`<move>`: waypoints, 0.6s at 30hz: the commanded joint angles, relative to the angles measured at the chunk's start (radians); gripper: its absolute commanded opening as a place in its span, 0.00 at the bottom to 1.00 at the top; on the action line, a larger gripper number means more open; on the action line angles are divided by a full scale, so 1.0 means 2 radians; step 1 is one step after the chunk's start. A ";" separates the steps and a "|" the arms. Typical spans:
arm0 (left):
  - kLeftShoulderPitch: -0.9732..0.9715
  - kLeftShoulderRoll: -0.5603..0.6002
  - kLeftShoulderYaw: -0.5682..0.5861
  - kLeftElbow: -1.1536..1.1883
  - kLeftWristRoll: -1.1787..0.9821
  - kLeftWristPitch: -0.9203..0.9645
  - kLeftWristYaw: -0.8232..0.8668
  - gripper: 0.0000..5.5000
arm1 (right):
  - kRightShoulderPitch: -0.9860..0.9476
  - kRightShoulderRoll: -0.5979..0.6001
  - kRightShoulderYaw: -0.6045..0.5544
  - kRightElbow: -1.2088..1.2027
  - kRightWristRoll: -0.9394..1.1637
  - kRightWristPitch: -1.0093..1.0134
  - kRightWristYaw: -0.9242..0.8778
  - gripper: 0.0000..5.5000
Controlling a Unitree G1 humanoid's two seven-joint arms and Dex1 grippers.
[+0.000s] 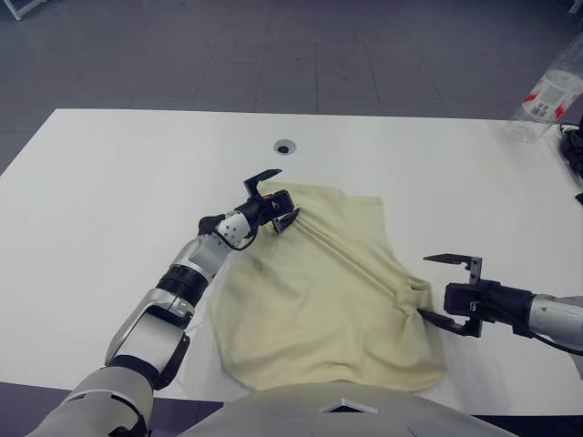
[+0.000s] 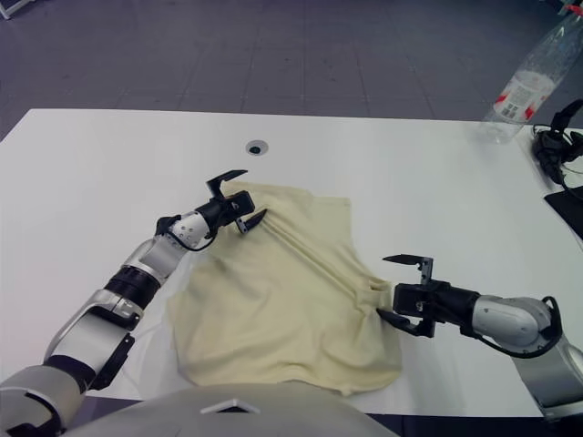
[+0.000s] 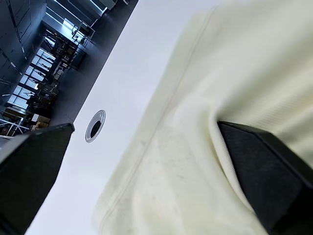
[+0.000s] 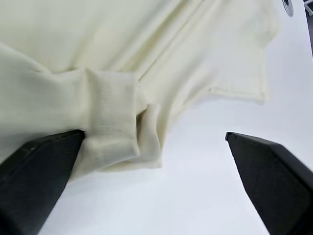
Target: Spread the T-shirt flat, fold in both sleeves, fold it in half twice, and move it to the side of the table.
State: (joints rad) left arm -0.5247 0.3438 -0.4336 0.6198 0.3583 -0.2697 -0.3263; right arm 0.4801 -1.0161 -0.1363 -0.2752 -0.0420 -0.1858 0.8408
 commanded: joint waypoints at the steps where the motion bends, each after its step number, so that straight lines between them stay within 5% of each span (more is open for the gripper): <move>1: 0.020 0.022 -0.003 0.027 0.024 0.018 -0.006 0.98 | 0.040 -0.001 -0.013 0.020 0.012 0.014 0.024 0.98; 18: 0.017 0.020 -0.002 0.030 0.027 0.015 -0.004 0.98 | 0.064 0.009 -0.043 0.023 0.085 0.030 0.062 0.98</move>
State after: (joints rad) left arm -0.5289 0.3670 -0.4210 0.6340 0.3713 -0.2763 -0.3090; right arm 0.6072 -1.0037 -0.2060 -0.2607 0.1312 -0.1537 0.9563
